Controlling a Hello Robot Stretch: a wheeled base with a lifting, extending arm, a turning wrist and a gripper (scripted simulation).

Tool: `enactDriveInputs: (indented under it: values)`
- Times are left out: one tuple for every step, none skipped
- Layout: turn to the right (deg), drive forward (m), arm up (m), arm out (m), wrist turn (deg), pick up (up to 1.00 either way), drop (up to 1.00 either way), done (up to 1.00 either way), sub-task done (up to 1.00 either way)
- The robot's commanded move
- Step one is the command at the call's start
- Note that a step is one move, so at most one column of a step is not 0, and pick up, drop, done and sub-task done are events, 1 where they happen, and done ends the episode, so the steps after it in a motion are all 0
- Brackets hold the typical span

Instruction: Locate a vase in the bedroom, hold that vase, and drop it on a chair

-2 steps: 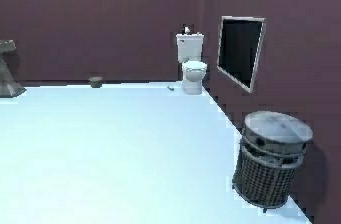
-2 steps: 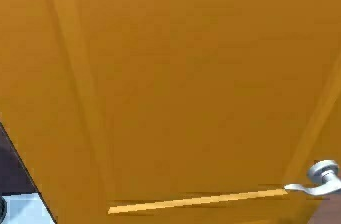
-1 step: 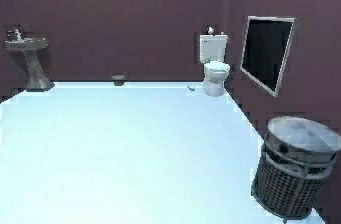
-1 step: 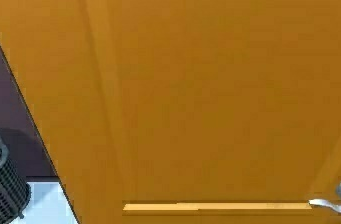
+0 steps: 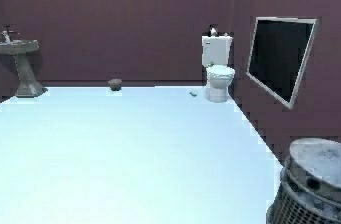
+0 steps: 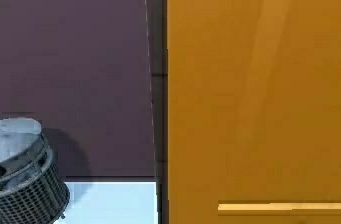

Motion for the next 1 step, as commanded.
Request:
enactDriveInputs:
  values:
    - [-45.0,0.0,0.0,0.0,0.0,0.0,0.0,0.0,0.0]
